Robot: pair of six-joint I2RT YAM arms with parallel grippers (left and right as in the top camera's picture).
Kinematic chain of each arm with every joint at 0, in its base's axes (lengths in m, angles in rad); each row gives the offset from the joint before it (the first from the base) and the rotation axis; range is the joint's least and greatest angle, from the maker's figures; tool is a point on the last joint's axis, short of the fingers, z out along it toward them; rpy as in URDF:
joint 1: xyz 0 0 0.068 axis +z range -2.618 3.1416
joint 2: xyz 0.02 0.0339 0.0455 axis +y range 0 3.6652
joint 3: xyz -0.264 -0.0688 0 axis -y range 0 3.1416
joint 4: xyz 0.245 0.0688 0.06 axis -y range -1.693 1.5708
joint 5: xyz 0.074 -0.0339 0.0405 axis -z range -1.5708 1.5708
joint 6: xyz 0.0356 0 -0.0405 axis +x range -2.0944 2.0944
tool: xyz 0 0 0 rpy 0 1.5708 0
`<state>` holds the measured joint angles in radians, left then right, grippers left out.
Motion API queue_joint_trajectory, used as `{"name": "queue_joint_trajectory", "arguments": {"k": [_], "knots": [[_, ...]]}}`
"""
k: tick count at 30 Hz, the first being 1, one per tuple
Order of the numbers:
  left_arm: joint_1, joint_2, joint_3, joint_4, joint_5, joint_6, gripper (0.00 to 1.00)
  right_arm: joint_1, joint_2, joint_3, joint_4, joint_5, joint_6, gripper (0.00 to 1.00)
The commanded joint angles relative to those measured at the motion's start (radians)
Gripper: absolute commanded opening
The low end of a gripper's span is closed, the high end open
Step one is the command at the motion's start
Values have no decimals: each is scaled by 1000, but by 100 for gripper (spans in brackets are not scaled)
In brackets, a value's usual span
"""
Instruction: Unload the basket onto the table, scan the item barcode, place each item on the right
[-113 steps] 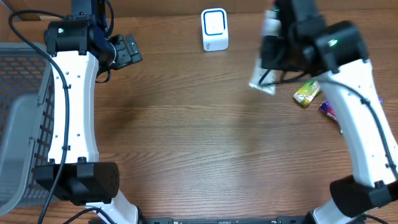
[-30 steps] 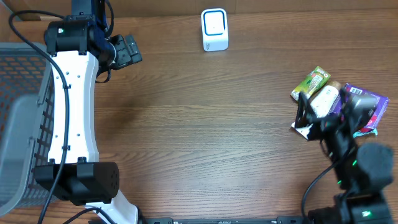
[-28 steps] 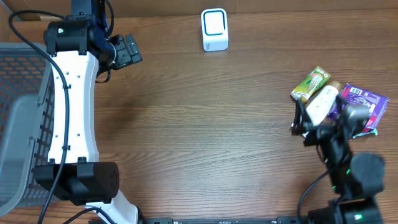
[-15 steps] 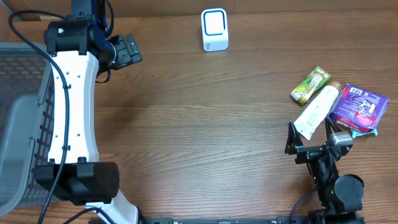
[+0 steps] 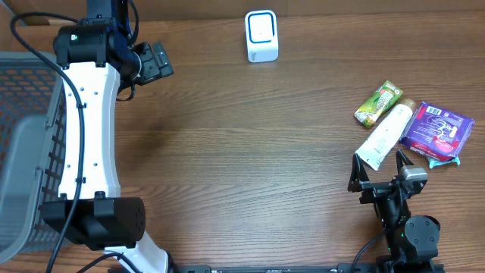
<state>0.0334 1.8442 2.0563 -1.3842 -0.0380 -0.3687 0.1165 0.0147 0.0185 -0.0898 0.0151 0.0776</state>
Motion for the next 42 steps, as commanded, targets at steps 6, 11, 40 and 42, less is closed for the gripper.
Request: {"name": "queue_joint_trajectory", "arguments": {"k": [6,11,40,42], "knots": [[-1,3,22,0,-3,-21,100,-6,-12,-10,6,6,-4,100],[-1,3,22,0,-3,-21,99,-6,-12,-10,7,6,-4,100],[-1,-297,-393,378,34,178,99,-6,-12,-10,7,6,-4,100],[-1,-381,-534,490,72,245,100,-6,-12,-10,7,6,-4,100]]}}
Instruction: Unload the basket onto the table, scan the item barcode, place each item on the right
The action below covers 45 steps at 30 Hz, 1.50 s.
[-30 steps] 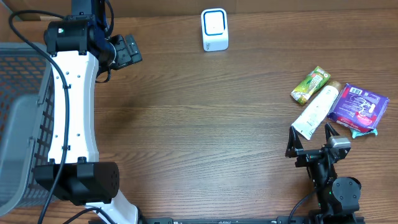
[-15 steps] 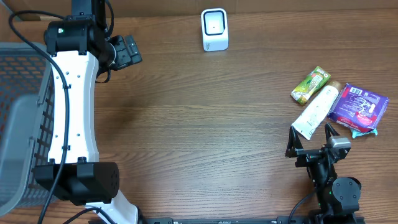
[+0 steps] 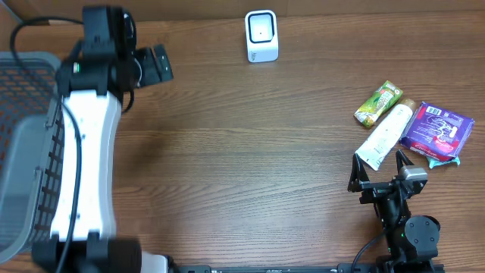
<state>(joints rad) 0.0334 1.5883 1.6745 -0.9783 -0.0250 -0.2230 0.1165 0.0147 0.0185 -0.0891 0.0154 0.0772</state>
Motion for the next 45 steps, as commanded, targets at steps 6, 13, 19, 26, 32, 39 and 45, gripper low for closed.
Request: {"name": "queue_joint_trajectory", "arguments": {"k": [6,13,19,26,32,39,45], "knots": [[-1,-357,-571,430,233,417,99,-6,-12,-10,6,6,-3,100],[0,-602,-1025,855,235,513,100,-6,-12,-10,6,6,-3,100],[1,-793,-1339,1191,201,515,100,-6,-12,-10,6,6,-3,100],[2,-995,-1549,1316,140,534,99,-6,-12,-10,6,6,-3,100],[6,-1164,-1656,1316,119,541,99,-6,-12,-10,6,6,-3,100],[21,-1321,-1670,1138,106,545,100,-6,-12,-10,6,6,-3,100],[29,-1456,-1670,949,103,587,100,-6,-12,-10,6,6,-3,100]]}}
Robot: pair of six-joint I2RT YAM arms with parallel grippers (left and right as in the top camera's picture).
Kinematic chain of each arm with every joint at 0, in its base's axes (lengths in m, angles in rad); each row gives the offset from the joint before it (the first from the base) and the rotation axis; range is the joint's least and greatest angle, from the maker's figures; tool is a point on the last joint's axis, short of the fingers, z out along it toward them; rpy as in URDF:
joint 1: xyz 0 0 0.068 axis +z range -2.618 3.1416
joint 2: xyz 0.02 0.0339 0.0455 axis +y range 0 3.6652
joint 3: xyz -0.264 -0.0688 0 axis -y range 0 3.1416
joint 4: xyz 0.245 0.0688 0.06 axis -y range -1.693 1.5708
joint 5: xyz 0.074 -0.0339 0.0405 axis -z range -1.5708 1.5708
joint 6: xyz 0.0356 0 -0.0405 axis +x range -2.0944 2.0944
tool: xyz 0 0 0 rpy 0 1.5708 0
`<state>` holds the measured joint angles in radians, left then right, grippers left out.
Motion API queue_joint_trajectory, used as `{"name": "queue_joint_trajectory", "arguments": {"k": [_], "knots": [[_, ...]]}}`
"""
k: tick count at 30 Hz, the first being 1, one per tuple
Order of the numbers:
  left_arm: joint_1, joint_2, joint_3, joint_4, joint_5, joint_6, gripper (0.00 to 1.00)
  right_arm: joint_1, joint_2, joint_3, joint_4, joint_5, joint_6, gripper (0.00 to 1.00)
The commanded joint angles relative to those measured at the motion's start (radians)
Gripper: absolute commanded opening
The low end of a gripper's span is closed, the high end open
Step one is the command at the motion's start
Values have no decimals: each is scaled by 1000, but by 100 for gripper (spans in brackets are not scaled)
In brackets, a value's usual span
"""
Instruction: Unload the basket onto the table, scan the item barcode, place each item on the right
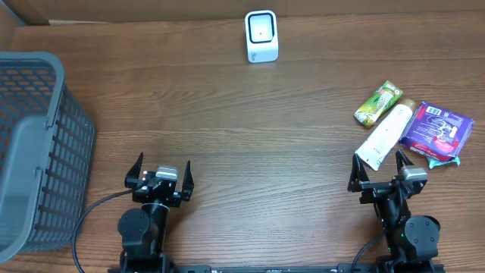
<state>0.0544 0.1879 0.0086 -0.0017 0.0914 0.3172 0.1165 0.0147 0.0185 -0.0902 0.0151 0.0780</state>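
Note:
The white barcode scanner stands at the back middle of the table. At the right lie a white tube, a green packet and a purple packet, close together. My right gripper sits open at the front right, its fingers just short of the tube's near end. Near the front left edge my left gripper rests open, holding nothing, far from the items.
A grey mesh basket fills the left edge of the table. Something teal pokes out from under the purple packet. Both arms are folded low at the front edge.
My left arm, which reached up along the basket with its gripper at the back left, now sits folded at the front edge. The right arm and the items have not moved.
At first my left arm stretched over the table's left side, its gripper at the back left beside the basket. Later it was in much the same place, shifted a little left. Now it is folded at the front with its gripper open and holding nothing.

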Motion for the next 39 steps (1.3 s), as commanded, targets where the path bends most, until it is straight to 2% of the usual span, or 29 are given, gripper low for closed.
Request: {"name": "queue_joint_trajectory", "arguments": {"k": [1,7,39], "knots": [[11,-80,-4,-53,-14,53,100,-6,-12,-10,7,6,-4,100],[20,-189,-4,-69,-16,50,99,-6,-12,-10,7,6,-4,100],[20,-183,-3,-70,-17,50,100,-6,-12,-10,7,6,-4,100]]}}
